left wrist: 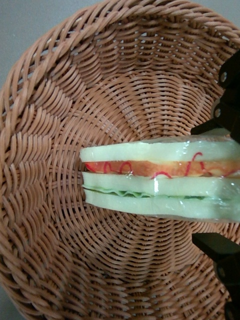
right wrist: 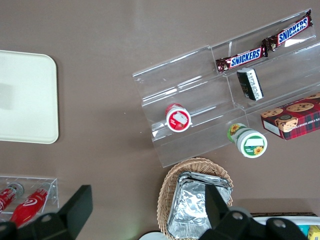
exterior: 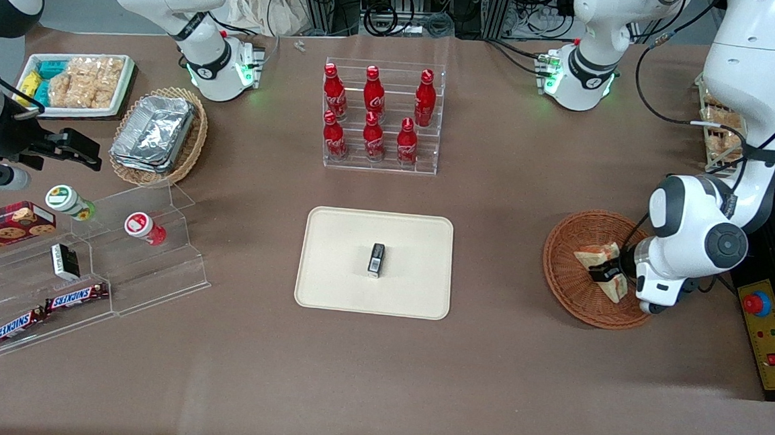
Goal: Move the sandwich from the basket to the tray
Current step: 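Lift the sandwich out of the basket with the left gripper, then carry the held sandwich toward the cream tray with the left gripper, then lower the sandwich onto the tray beside the black box and release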
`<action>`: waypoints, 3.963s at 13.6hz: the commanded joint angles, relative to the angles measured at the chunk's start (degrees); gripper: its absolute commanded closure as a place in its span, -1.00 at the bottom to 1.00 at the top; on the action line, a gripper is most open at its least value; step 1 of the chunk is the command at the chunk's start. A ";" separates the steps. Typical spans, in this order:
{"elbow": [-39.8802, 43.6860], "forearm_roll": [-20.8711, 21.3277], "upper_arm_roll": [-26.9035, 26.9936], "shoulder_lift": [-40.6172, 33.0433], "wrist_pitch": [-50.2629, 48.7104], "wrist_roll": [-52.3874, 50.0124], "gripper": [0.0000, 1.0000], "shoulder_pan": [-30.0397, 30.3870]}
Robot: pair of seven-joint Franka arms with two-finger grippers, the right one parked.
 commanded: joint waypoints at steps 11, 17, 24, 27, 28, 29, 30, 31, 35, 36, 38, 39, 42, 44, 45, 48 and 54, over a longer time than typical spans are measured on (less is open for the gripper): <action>17.65 0.21 -1.61 -4.32 -30.47 -1.14 0.29 -0.06; 36.84 0.38 -5.65 -5.01 -47.40 -1.14 0.29 -0.06; 37.64 5.04 -16.18 -5.20 -46.53 3.17 0.28 -0.06; 37.12 5.31 -21.29 -3.36 -41.37 2.30 0.24 -2.07; 36.94 5.57 -21.30 -2.39 -38.21 1.94 0.24 -4.87; 36.94 5.74 -21.30 -0.82 -35.74 1.59 0.24 -7.68; 36.94 5.92 -21.22 1.03 -33.80 0.37 0.24 -9.62; 36.94 5.92 -21.22 2.87 -31.09 -0.77 0.25 -11.21; 36.94 8.89 -21.13 11.39 -20.45 -3.15 0.31 -17.45; 36.94 11.26 -21.13 13.33 -17.99 -5.33 0.32 -18.86; 36.94 15.57 -21.13 17.46 -14.37 -9.55 0.32 -21.15; 36.94 17.33 -21.04 19.48 -13.66 -10.53 0.32 -21.59; 36.68 18.84 -21.04 22.66 -13.57 -10.54 0.31 -22.38; 35.63 18.84 -21.04 23.37 -13.74 -10.36 0.28 -22.39; 34.84 18.84 -21.04 23.28 -13.83 -10.36 0.21 -22.39; 34.48 18.84 -21.04 23.63 -14.27 -10.45 -0.54 -22.39; 35.27 17.96 -21.13 20.66 -19.25 -11.33 -0.99 -21.60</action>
